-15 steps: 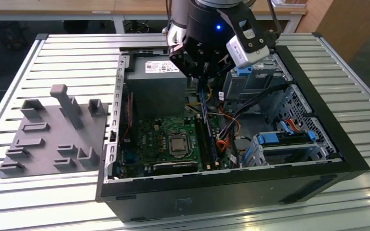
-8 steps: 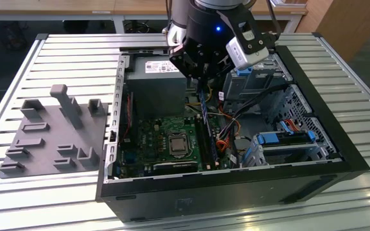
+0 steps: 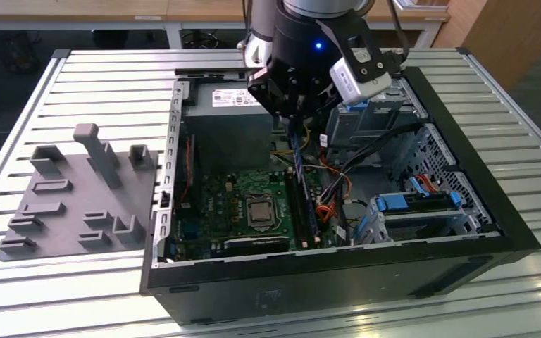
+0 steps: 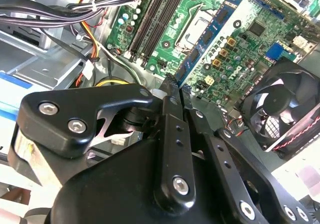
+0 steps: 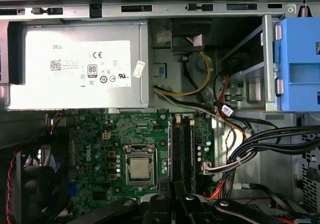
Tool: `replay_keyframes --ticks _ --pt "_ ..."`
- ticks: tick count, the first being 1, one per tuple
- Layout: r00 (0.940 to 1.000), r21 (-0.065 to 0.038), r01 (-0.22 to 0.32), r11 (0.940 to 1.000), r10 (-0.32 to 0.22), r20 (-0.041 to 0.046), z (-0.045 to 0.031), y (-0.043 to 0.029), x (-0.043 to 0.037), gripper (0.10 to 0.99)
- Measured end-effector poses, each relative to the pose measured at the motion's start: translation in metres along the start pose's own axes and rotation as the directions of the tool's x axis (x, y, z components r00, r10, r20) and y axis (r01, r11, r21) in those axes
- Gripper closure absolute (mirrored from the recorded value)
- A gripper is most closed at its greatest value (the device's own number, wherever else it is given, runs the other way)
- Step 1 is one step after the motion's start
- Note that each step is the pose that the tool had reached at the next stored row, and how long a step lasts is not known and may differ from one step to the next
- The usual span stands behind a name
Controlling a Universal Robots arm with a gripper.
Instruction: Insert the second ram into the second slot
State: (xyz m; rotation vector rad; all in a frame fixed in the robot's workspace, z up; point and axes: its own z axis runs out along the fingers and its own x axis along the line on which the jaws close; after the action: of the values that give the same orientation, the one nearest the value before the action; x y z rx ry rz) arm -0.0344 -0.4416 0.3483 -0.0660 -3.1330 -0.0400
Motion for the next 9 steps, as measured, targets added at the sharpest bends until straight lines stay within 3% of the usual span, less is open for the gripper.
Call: replay_keyframes --ticks 9 --pt "1.0000 -0.002 0.000 1.0000 0.000 -0.0001 0.0055 -0.0001 -0.0001 0.949"
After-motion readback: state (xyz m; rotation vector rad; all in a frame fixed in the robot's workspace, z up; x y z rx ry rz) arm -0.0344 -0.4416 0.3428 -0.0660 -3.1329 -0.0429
